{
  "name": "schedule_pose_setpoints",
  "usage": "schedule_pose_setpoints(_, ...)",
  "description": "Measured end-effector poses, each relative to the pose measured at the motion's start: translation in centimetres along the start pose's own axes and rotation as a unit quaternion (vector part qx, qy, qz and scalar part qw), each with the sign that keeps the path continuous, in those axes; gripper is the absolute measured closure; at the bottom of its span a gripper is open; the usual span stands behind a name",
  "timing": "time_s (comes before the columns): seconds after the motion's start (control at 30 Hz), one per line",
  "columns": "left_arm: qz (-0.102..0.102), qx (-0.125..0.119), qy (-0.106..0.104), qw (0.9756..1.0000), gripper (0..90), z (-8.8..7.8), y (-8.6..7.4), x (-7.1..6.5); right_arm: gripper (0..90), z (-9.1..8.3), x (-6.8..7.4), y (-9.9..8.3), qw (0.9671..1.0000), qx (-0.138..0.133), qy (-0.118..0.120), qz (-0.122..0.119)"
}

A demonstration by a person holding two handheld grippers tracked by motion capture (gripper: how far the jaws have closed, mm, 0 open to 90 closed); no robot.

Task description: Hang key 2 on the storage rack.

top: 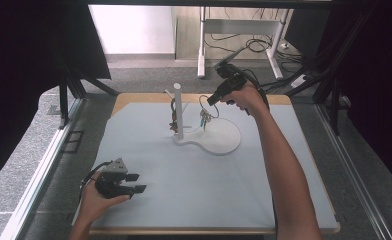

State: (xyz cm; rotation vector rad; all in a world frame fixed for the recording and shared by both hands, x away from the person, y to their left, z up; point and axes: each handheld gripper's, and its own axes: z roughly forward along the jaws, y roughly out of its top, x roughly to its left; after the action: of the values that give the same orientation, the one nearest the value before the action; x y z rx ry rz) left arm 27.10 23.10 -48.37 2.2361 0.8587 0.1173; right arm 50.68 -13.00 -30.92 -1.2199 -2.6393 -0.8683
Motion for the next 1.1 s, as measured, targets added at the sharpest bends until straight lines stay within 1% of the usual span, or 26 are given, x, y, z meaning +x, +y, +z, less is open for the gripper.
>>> schedule_pose_setpoints(0.2, 0.000, 0.000, -0.002, 1.0000, 45.8, 0.0, -0.1, 0.0, 87.2, 0.6, 0.3, 0.6, 1.0000, 0.002, -0.002, -0.002)
schedule_pose_setpoints(0.23, -0.005, -0.002, -0.006, 1.0000, 45.8, 0.0, -0.1, 0.1, 87.2, 0.7, 0.3, 0.7, 1.0000, -0.001, -0.002, -0.003)
schedule_pose_setpoints(0.27, -0.005, -0.002, -0.006, 1.0000, 45.7, 0.0, -0.1, 0.1, 87.2, 0.7, 0.3, 0.7, 1.0000, -0.001, -0.002, -0.003)
schedule_pose_setpoints(0.33, -0.018, -0.003, -0.003, 0.9998, 45.7, -0.1, -0.5, 0.5, 87.2, 0.7, 0.5, 1.1, 1.0000, -0.001, -0.004, -0.003)
schedule_pose_setpoints(0.43, -0.024, -0.008, -0.003, 0.9997, 45.8, -0.3, -0.6, 0.7, 87.2, 0.9, 0.6, 1.4, 1.0000, -0.004, -0.002, -0.005)
schedule_pose_setpoints(0.77, -0.022, -0.011, -0.001, 0.9997, 45.8, -0.3, -0.5, 0.6, 87.2, 1.8, 0.3, 1.8, 1.0000, -0.002, -0.004, -0.002)
schedule_pose_setpoints(0.93, -0.021, -0.012, -0.003, 0.9997, 45.7, -0.3, -0.4, 0.5, 87.2, 2.1, 0.2, 2.0, 1.0000, -0.006, -0.004, 0.001)
schedule_pose_setpoints(1.03, -0.021, -0.009, -0.005, 0.9997, 45.7, -0.2, -0.4, 0.5, 87.2, 2.6, 0.2, 2.3, 1.0000, -0.008, -0.001, 0.000)
schedule_pose_setpoints(1.1, -0.021, -0.009, -0.004, 0.9997, 45.6, -0.2, -0.4, 0.5, 87.2, 2.6, 0.3, 2.4, 0.9999, -0.011, -0.003, -0.001)
